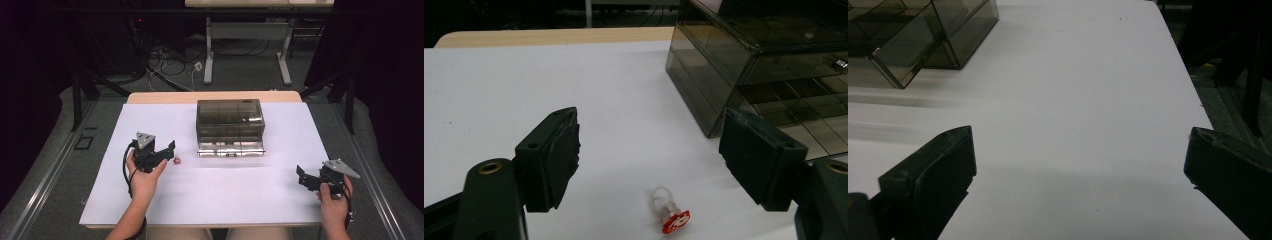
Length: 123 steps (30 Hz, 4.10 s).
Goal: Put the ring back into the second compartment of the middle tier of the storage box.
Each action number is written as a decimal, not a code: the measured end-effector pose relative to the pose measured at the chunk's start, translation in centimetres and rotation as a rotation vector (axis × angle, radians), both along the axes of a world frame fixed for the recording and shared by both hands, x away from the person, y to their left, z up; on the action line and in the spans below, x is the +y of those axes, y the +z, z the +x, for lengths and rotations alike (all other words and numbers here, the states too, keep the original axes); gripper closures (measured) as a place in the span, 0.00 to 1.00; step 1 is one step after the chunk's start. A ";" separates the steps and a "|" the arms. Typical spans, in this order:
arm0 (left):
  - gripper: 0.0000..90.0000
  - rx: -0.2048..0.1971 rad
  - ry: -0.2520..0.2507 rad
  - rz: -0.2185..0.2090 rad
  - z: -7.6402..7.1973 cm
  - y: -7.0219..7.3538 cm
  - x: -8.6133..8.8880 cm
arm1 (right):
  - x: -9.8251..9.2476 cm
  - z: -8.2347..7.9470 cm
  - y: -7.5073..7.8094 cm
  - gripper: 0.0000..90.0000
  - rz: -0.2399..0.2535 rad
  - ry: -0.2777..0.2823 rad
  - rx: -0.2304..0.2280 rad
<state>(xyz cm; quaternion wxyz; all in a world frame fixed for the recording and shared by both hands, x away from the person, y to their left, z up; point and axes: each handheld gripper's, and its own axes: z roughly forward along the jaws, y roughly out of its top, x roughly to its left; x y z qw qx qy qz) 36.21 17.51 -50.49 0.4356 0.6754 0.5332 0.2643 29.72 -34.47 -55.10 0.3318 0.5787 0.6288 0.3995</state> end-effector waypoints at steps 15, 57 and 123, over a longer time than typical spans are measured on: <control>0.35 0.055 -0.020 -0.027 0.8 -1.1 -1.3 | -0.1 0.0 0.0 0.01 -0.005 -0.001 0.000; 0.56 0.203 -0.044 0.049 0.3 -5.2 -2.7 | 0.1 0.4 -0.2 0.02 0.000 0.019 0.011; 0.78 0.244 -0.006 0.071 0.3 -6.0 -3.1 | 0.3 0.5 -0.4 0.04 0.006 0.037 0.027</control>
